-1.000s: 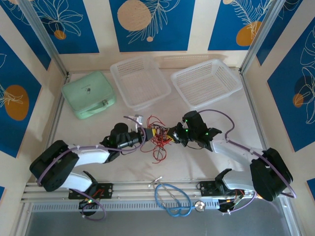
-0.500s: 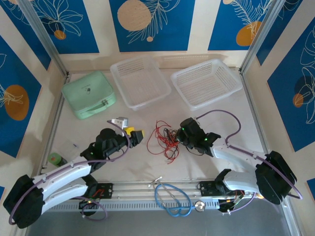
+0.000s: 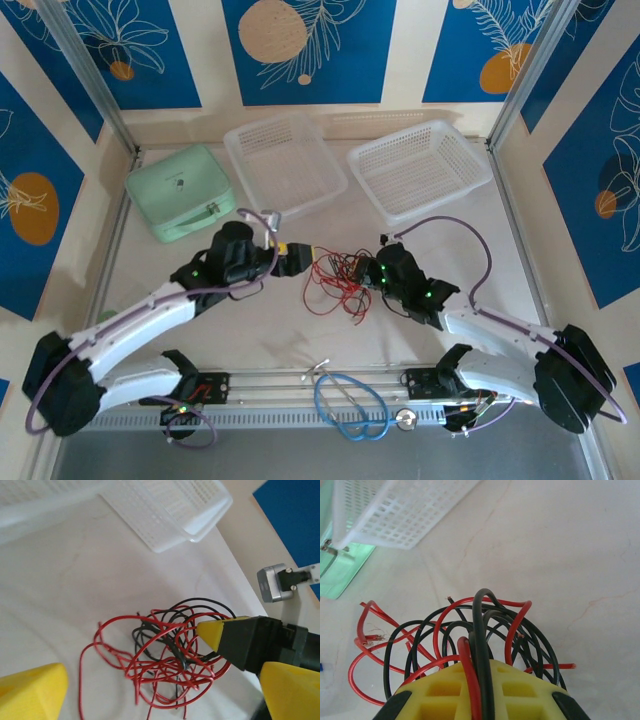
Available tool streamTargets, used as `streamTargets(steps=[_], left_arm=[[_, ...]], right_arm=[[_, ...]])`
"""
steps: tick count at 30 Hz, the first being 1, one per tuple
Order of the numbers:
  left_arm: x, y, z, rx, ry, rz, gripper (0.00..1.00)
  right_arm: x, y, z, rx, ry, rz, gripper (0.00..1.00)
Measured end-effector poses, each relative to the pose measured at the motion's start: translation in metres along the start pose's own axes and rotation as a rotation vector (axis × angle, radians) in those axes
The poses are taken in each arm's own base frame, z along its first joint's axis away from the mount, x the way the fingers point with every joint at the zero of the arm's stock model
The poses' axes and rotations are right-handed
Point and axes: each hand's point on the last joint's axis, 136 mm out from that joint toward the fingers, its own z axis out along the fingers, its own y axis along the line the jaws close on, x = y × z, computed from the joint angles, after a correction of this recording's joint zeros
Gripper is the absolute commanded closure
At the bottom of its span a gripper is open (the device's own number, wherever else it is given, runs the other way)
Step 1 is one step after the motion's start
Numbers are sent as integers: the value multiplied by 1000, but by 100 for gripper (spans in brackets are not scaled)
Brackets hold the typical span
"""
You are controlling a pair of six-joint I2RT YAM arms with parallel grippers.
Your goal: Untangle the cables
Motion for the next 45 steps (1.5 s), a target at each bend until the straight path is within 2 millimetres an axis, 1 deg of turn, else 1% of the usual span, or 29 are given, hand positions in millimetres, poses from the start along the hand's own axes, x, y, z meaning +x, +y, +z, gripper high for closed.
streamTargets(steps=[2, 4, 6, 8, 10, 14, 16, 18, 20, 22, 24, 25, 26, 28, 31, 32, 36, 39, 43, 45], left_arm=[[7, 1, 17, 8, 60, -52, 0], [21, 9, 33, -4, 127, -111, 0], [35, 17, 45, -20, 185, -158, 0], [42, 20, 54, -30, 229, -194, 0], [45, 19, 62, -23, 264, -221, 0], [47, 9, 80, 16, 313, -260, 0], [54, 9, 87, 27, 336, -282, 0], [65, 9, 94, 30, 369, -310, 0], [74, 8, 100, 38, 388, -330, 3], [83, 7, 102, 44, 404, -348, 9], [88, 6, 103, 49, 408, -361, 23], [89, 5, 103, 52, 406, -366, 31], [90, 5, 103, 56, 404, -370, 42], [89, 3, 104, 63, 397, -382, 60], [86, 2, 105, 71, 381, -390, 94], [84, 1, 106, 73, 374, -390, 100], [79, -1, 107, 78, 347, -382, 100], [74, -6, 102, 82, 321, -352, 100], [57, -17, 84, 87, 246, -269, 100], [43, -13, 70, 51, 177, -226, 100]], right_arm=[[0, 1, -3, -20, -8, -27, 100], [0, 2, -6, -38, -17, -50, 100], [-1, 5, -7, -59, -26, -68, 100], [0, 6, -7, -75, -28, -81, 100], [1, 7, -7, -85, -27, -92, 100], [2, 9, -7, -108, -36, -111, 100], [1, 10, -8, -118, -43, -118, 100], [-1, 13, -9, -134, -58, -120, 100], [-5, 16, -11, -152, -77, -121, 100], [-5, 17, -13, -166, -93, -122, 100], [-6, 16, -15, -175, -109, -120, 100], [-5, 15, -15, -176, -113, -119, 100], [-5, 14, -15, -177, -116, -118, 100], [-5, 12, -16, -174, -121, -114, 100], [-7, 10, -17, -167, -134, -96, 100], [-8, 10, -19, -164, -139, -82, 100], [-6, 0, -21, -122, -139, 22, 100], [-2, -10, -22, -85, -121, 141, 100], [5, -14, -21, -72, -92, 312, 100], [8, -24, -20, -34, -85, 373, 100]])
